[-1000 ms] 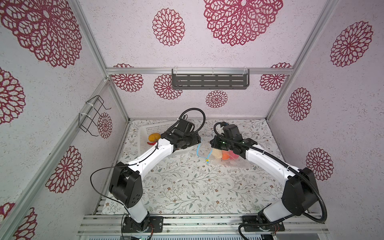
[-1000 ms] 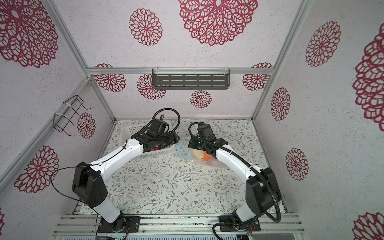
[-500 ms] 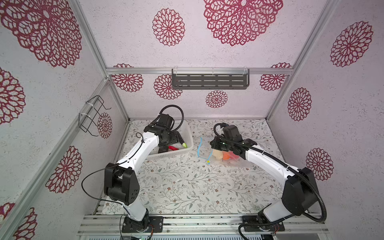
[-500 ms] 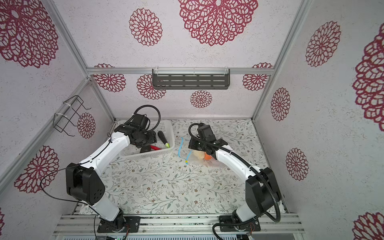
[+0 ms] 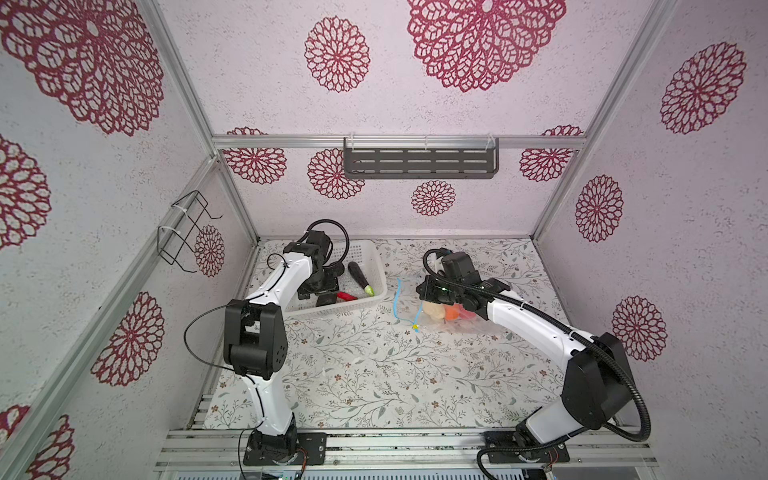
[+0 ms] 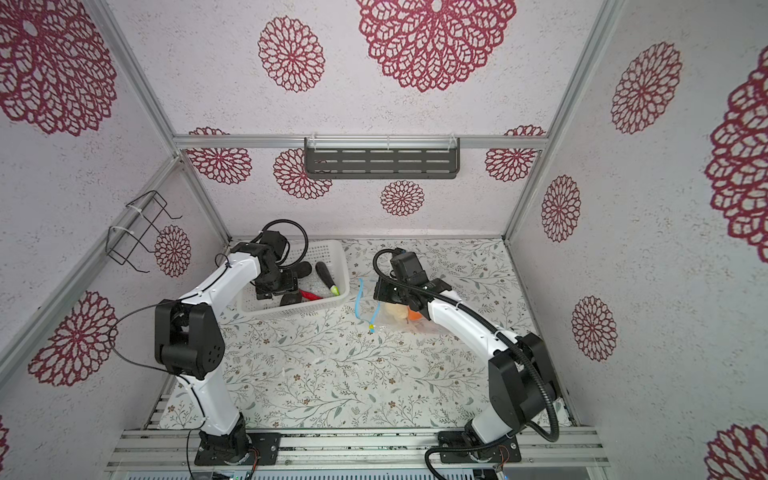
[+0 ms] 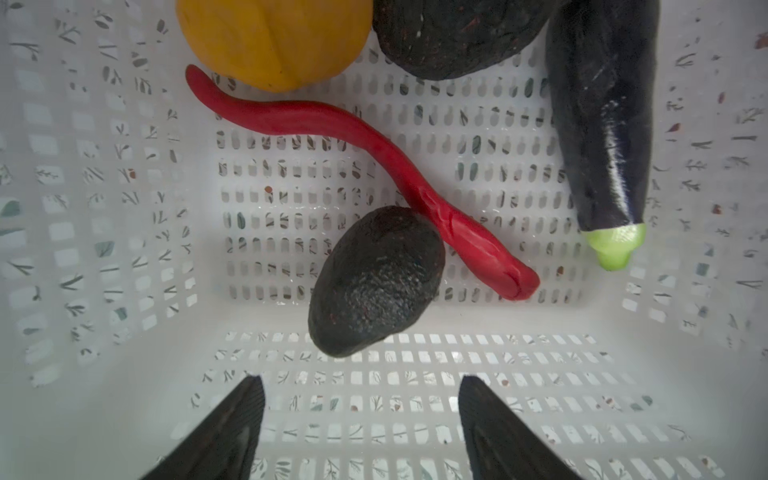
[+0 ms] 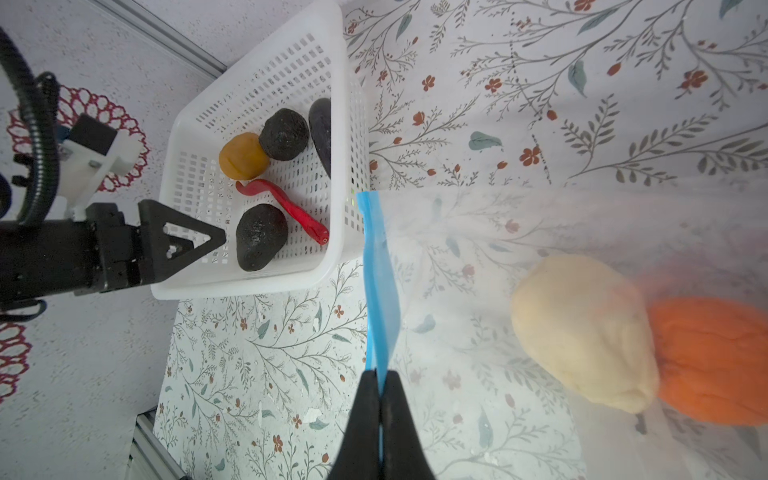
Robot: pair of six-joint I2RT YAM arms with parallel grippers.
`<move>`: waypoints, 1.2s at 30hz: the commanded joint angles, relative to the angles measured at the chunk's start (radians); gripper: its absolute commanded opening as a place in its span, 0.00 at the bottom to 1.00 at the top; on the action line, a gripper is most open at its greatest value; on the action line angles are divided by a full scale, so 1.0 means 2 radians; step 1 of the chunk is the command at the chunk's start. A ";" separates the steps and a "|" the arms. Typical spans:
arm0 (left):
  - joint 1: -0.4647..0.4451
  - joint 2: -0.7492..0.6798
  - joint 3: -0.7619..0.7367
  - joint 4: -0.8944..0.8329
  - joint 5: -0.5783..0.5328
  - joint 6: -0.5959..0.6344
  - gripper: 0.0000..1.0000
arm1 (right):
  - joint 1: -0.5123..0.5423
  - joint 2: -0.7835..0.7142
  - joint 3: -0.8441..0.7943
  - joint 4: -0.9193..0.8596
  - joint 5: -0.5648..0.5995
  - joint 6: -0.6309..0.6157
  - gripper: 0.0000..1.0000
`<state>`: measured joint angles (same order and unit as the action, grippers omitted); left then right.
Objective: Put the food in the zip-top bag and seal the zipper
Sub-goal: 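Move the left gripper into the basket over the dark avocado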
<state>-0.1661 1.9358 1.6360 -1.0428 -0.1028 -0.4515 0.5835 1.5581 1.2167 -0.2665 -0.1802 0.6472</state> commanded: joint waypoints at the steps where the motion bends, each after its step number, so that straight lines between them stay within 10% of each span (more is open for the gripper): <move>1: 0.008 0.029 0.027 -0.004 -0.005 0.019 0.79 | 0.004 -0.001 0.007 0.004 -0.003 -0.005 0.00; 36: 0.021 0.123 0.057 0.002 0.046 0.017 0.75 | 0.001 0.014 0.008 0.008 -0.005 -0.003 0.00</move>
<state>-0.1261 2.1735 1.7458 -1.0416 -0.0010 -0.4297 0.5880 1.5875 1.2167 -0.2653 -0.1879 0.6472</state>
